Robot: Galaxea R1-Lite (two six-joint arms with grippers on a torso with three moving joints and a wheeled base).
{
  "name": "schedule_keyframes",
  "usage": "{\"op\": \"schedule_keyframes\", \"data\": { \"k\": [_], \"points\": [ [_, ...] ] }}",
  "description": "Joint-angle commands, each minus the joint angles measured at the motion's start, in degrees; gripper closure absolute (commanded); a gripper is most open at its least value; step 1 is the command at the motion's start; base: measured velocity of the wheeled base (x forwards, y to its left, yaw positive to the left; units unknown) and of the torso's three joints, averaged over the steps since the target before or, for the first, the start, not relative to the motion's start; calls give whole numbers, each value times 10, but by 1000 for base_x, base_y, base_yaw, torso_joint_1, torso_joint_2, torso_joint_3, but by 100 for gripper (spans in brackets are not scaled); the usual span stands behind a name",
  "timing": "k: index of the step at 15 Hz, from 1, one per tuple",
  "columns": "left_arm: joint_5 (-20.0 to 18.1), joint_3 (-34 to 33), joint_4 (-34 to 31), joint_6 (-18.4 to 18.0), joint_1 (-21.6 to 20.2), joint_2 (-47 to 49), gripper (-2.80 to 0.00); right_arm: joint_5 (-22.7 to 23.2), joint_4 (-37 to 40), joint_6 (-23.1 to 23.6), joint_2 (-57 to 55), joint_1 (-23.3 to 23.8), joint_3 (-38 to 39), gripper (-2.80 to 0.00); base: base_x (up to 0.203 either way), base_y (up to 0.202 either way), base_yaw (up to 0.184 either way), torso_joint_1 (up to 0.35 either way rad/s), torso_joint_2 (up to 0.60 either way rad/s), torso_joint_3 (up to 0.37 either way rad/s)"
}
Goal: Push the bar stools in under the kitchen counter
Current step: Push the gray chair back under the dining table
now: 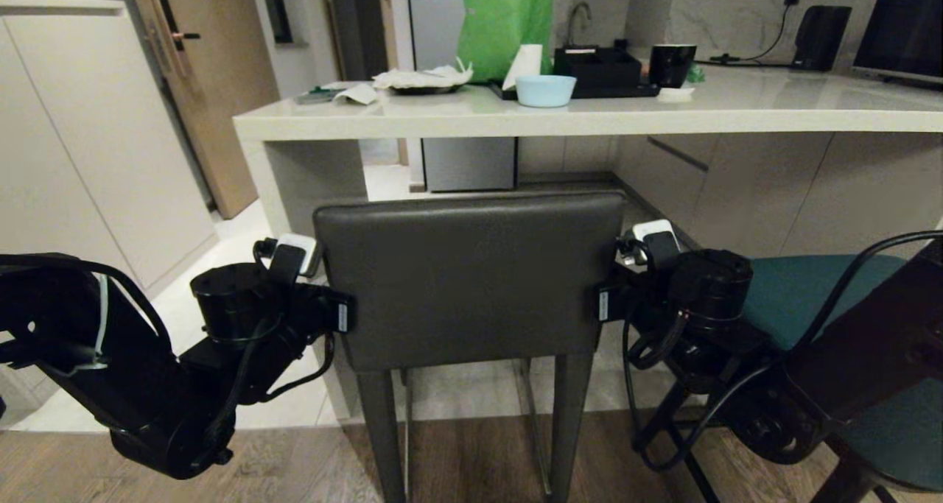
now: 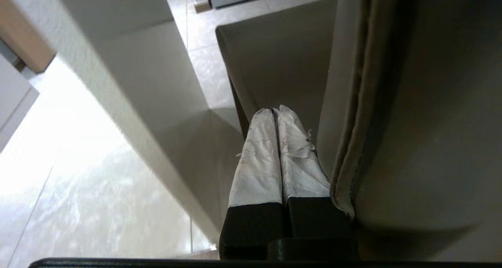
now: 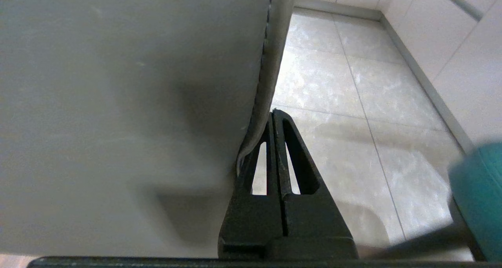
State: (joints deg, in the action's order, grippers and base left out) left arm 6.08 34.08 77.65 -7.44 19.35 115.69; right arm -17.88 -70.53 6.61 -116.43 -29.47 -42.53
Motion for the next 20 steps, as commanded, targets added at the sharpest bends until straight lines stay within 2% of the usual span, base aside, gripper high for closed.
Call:
{"op": "schedule_keyframes", "data": {
  "k": [1, 15, 18, 20],
  "points": [
    [0, 3, 2, -1, 1, -3, 0, 0, -3, 1, 3, -3, -7, 0, 191, 0, 3, -2, -2, -2],
    [2, -2, 5, 0, -3, -2, 0, -2, -7, -2, 4, -23, 11, 0, 190, 0, 2, 4, 2, 3],
    [63, -7, 7, 0, 14, -4, 0, -4, -7, -4, 10, -28, 23, 0, 103, 0, -1, 1, 1, 0],
    [73, -37, 12, 4, 17, -16, 0, -11, -8, -3, 22, -30, 26, 0, 0, 0, 0, 0, 0, 0]
  ]
}}
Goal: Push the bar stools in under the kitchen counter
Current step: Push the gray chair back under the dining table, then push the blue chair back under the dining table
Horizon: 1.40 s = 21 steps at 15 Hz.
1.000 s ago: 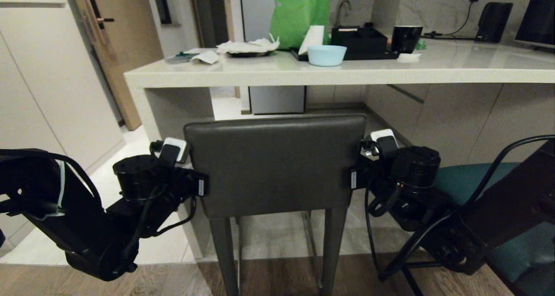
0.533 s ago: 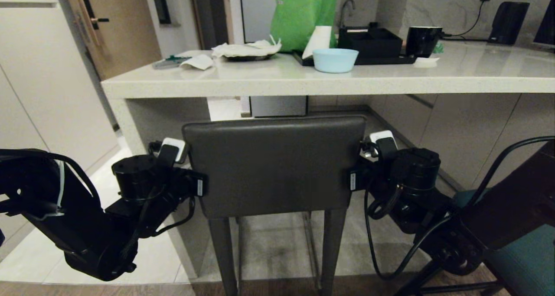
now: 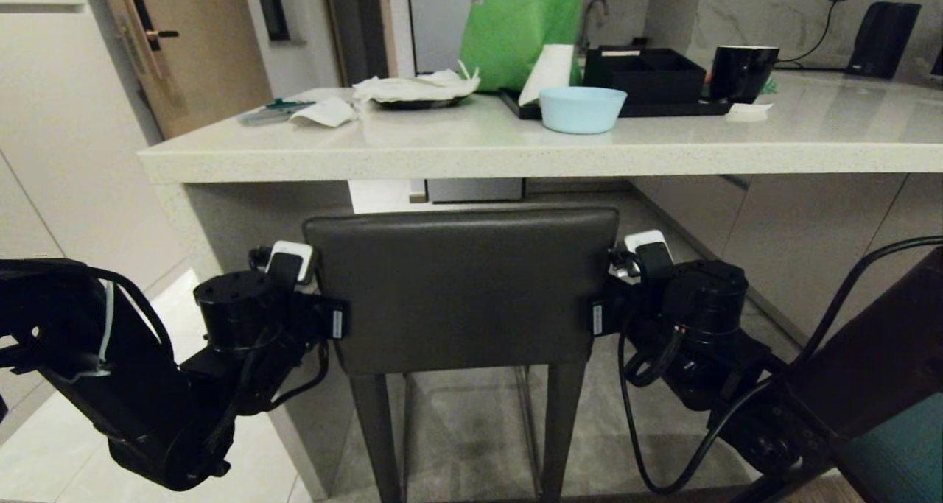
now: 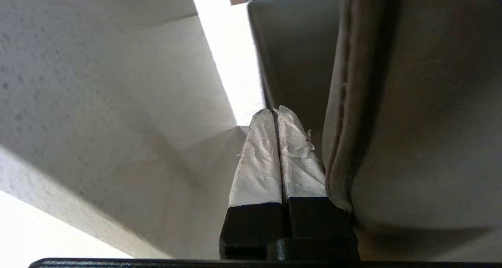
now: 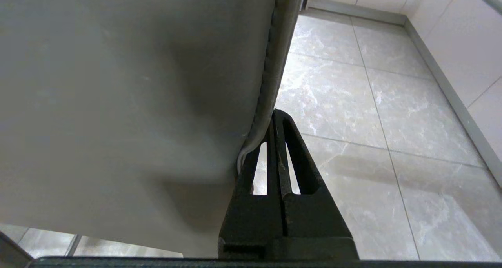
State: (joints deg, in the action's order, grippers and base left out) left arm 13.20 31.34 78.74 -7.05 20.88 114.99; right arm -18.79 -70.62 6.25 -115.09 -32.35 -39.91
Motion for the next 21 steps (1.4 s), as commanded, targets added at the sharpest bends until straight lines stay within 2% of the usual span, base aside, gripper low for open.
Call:
{"op": "schedule_keyframes", "data": {
  "k": [1, 3, 8, 11, 15, 17, 19, 21],
  "points": [
    [0, -21, 22, 1, 0, -19, 0, -2, -6, 1, 18, 0, 10, 0, 0, 0, 0, 0, 0, 0],
    [-3, -29, 71, 1, -13, -22, 0, -2, -6, -1, 34, 14, 32, 0, 0, 0, 0, 0, 0, 0],
    [-2, -32, 89, 3, -73, -35, 0, -1, -1, -1, 84, 94, 65, 0, 0, 0, 0, 0, 0, 0],
    [-4, -85, 89, 13, -71, -64, 0, -2, 0, -1, 113, 100, 106, 0, 0, 0, 0, 0, 0, 0],
    [-3, -172, 89, 29, -63, -167, 0, -14, 13, 3, 221, 98, 161, 0, 0, 0, 0, 0, 0, 0],
    [-1, -224, 89, 31, -62, -237, 0, -20, 54, 5, 317, 99, 179, 0, 0, 0, 0, 0, 0, 0],
    [4, -252, 78, 32, -67, -312, 0, -30, 132, 6, 420, 109, 190, 0, 0, 0, 0, 0, 0, 0],
    [20, -262, 20, 32, -72, -414, 0, -37, 211, 13, 519, 138, 195, 0, 0, 0, 0, 0, 0, 0]
  ]
}}
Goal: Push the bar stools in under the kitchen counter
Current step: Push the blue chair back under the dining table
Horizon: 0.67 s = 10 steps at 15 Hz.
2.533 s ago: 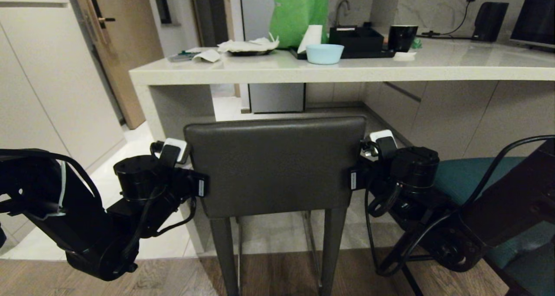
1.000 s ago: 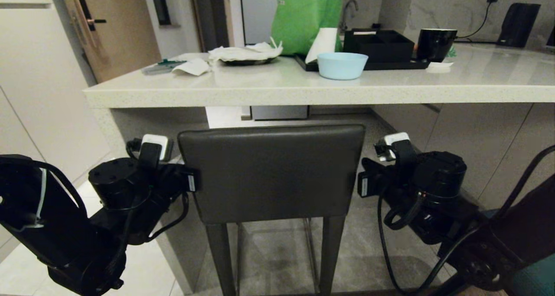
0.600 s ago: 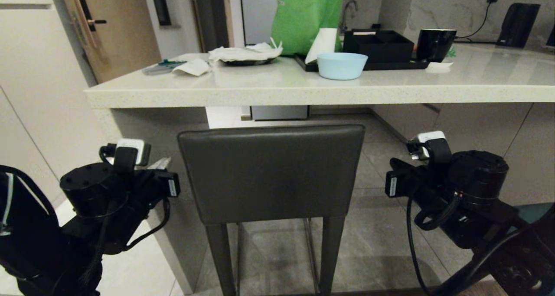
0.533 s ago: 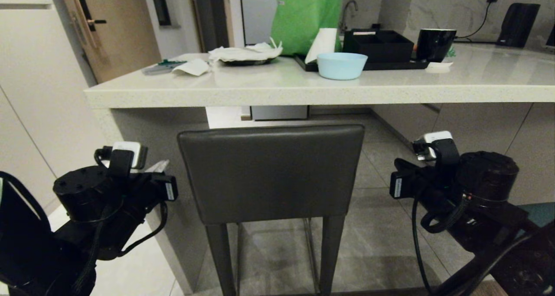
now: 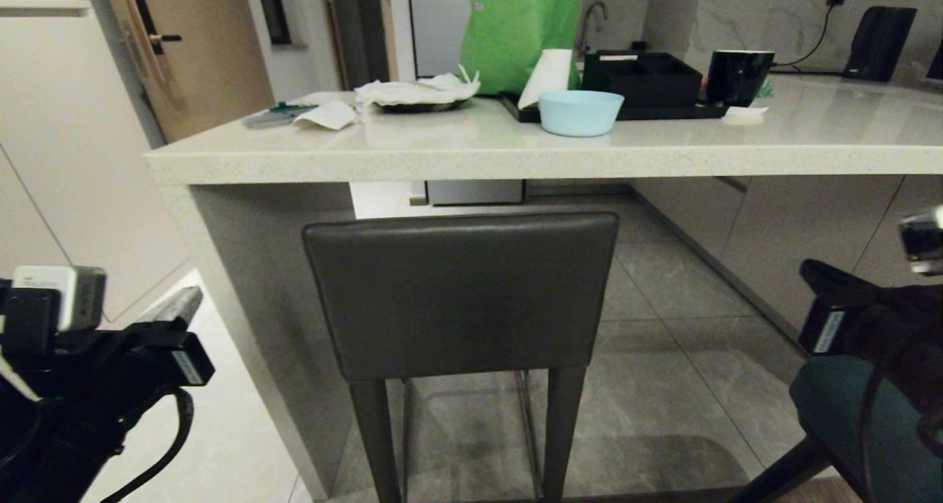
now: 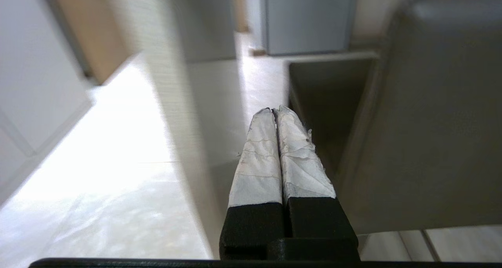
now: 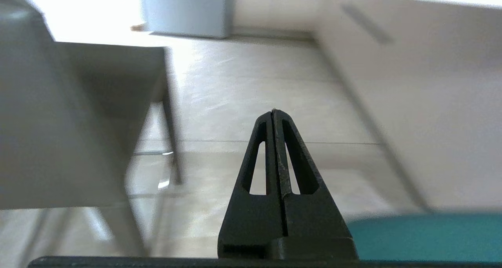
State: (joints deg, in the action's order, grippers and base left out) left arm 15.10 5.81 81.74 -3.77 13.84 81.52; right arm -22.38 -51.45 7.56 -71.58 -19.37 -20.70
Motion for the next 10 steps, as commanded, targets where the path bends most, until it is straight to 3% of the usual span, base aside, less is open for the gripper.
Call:
{"op": "schedule_keyframes", "data": {
  "k": [1, 3, 6, 10],
  "points": [
    [7, -6, -52, 0, -3, -132, 0, -3, 50, 10, 126, 33, 4, 0, 0, 0, 0, 0, 0, 0],
    [15, 12, -185, 0, -7, -269, 0, -4, 94, 32, 213, 90, 15, 0, 0, 0, 0, 0, 0, 0],
    [11, 67, -402, 15, -65, -458, 0, -1, 153, 47, 337, 142, 33, 0, 0, 0, 0, 0, 0, 0],
    [-20, 155, -740, 25, -114, -678, 0, 8, 345, 53, 527, 174, 28, 0, 0, 0, 0, 0, 0, 0]
  ]
}}
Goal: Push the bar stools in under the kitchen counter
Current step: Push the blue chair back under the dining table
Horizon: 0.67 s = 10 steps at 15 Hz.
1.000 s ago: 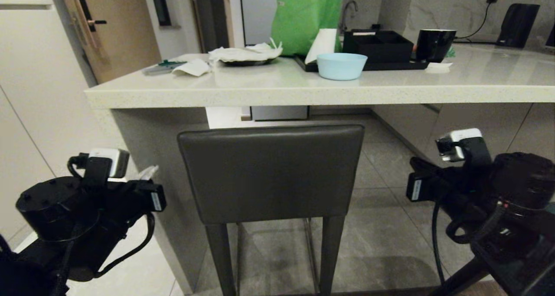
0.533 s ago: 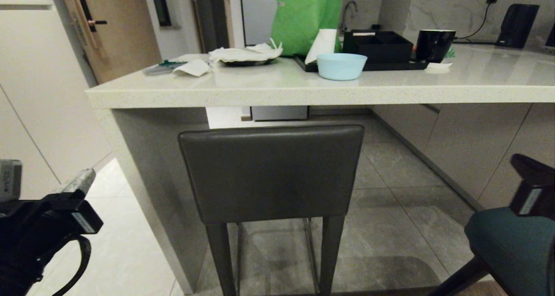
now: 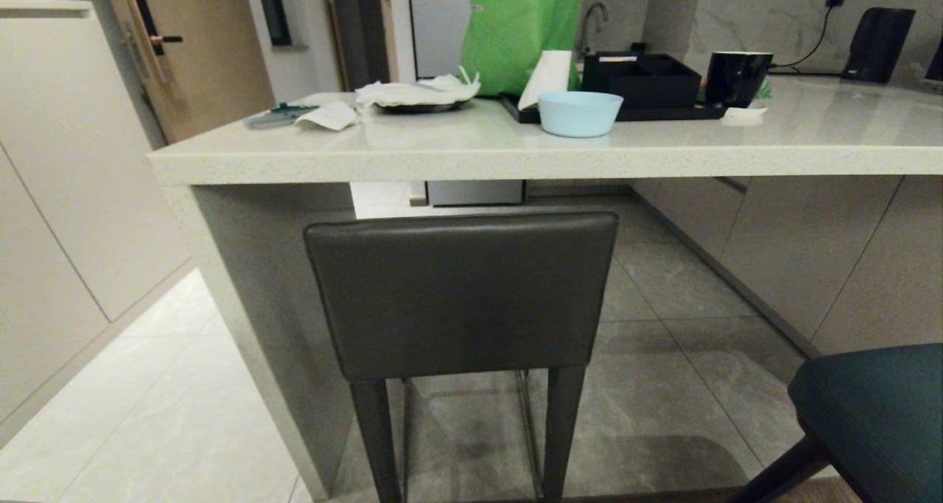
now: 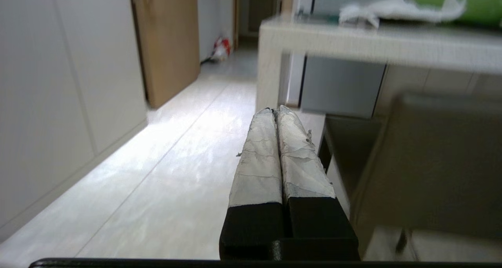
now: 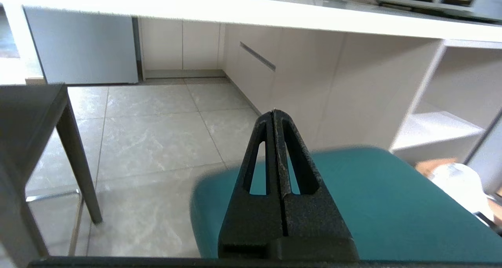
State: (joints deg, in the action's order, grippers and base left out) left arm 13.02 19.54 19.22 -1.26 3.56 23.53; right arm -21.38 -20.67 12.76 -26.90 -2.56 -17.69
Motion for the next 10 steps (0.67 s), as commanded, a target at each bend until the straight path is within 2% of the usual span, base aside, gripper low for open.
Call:
{"op": "schedule_keyframes", "data": {
  "k": [1, 3, 5, 7, 9, 10],
  "points": [
    [-12, 29, -166, -1, -21, -141, 0, 5, 90, 2, 131, 10, -4, 0, 0, 0, 0, 0, 0, 0],
    [-39, 18, -234, -11, -33, -214, 0, 38, 188, 6, 228, 16, -6, 0, 0, 0, 0, 0, 0, 0],
    [-54, -37, -264, -15, -37, -236, 0, 76, 247, -15, 272, 19, 11, 0, 0, 0, 0, 0, 0, 0],
    [-93, -94, -265, -18, -38, -236, 0, 145, 256, -49, 270, 21, 72, 0, 0, 0, 0, 0, 0, 0],
    [-111, -134, -245, -18, -38, -236, 0, 176, 234, -61, 269, 21, 127, 0, 0, 0, 0, 0, 0, 0],
    [-116, -156, -209, -18, -38, -236, 0, 187, 202, -61, 269, 21, 156, 0, 0, 0, 0, 0, 0, 0]
  ]
}}
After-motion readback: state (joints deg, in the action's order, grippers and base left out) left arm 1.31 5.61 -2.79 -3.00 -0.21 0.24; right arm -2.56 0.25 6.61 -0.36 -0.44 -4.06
